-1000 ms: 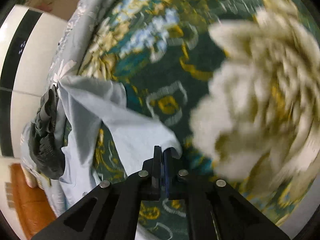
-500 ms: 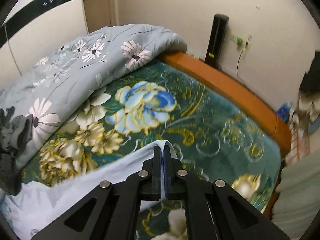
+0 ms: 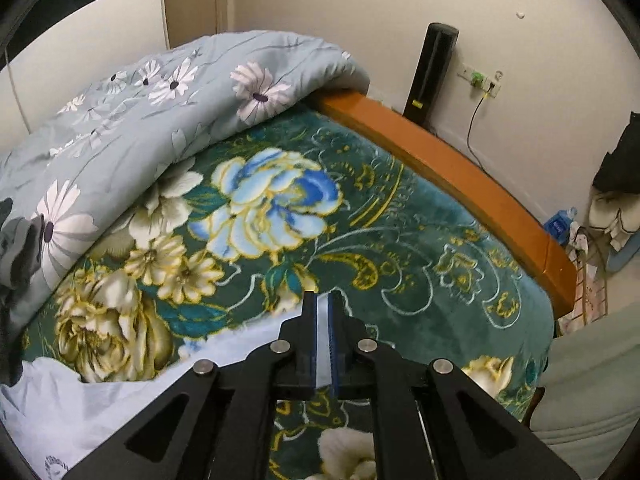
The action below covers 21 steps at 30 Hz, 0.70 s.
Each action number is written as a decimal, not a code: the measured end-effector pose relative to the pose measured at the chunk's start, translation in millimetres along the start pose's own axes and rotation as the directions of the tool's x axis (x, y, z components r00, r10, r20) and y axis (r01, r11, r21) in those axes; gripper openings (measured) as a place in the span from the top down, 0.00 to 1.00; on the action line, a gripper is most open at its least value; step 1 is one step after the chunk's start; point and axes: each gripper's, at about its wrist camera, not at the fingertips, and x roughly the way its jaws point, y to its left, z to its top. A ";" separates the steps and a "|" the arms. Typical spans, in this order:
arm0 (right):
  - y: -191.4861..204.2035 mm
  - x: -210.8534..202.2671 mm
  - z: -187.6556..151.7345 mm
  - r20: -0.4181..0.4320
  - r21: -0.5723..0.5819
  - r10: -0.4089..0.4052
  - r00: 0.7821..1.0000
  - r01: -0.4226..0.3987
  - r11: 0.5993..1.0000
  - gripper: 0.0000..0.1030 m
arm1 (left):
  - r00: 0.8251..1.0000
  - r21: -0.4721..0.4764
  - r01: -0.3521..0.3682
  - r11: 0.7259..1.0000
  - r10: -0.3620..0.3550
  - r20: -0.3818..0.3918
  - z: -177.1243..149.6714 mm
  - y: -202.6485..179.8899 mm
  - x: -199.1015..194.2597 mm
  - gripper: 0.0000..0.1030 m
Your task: Fold clothes
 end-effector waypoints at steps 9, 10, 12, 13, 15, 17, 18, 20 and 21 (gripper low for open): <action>2.6 13.3 -25.6 -0.071 0.111 0.165 0.984 -0.156 0.981 0.72 | 1.000 -0.032 -0.003 0.999 0.003 -0.010 1.4 5.7 3.5 0.40; 0.6 22.7 -35.3 -0.109 0.132 0.181 0.977 -0.167 0.977 0.67 | 1.000 -0.033 -0.003 0.999 0.003 -0.010 1.3 5.7 3.6 0.39; -7.7 36.3 -49.9 -0.151 0.189 0.199 0.968 -0.169 0.967 0.66 | 1.000 -0.034 -0.004 0.999 0.003 -0.011 1.1 5.7 3.9 0.39; -15.1 41.5 -55.2 -0.157 0.232 0.210 0.965 -0.170 0.958 0.66 | 1.000 -0.034 -0.004 0.999 0.004 -0.012 1.0 5.8 4.0 0.39; -30.0 51.8 -65.4 -0.165 0.319 0.232 0.959 -0.171 0.932 0.66 | 1.000 -0.035 -0.005 0.999 0.004 -0.013 0.8 5.8 4.3 0.39; -46.2 62.5 -72.1 -0.169 0.420 0.261 0.950 -0.170 0.891 0.66 | 1.000 -0.036 -0.005 0.999 0.005 -0.013 0.6 5.9 4.5 0.38; -54.1 67.9 -75.4 -0.170 0.468 0.275 0.946 -0.168 0.868 0.66 | 1.000 -0.036 -0.006 0.999 0.005 -0.014 0.5 5.9 4.6 0.38; -62.3 77.0 -78.8 -0.170 0.525 0.298 0.939 -0.170 0.834 0.66 | 1.000 -0.031 -0.012 0.999 0.012 -0.013 0.0 4.4 5.2 0.38; -65.0 80.8 -80.0 -0.169 0.543 0.306 0.937 -0.171 0.822 0.66 | 1.000 -0.027 -0.015 1.000 0.015 -0.013 -0.3 3.6 5.5 0.38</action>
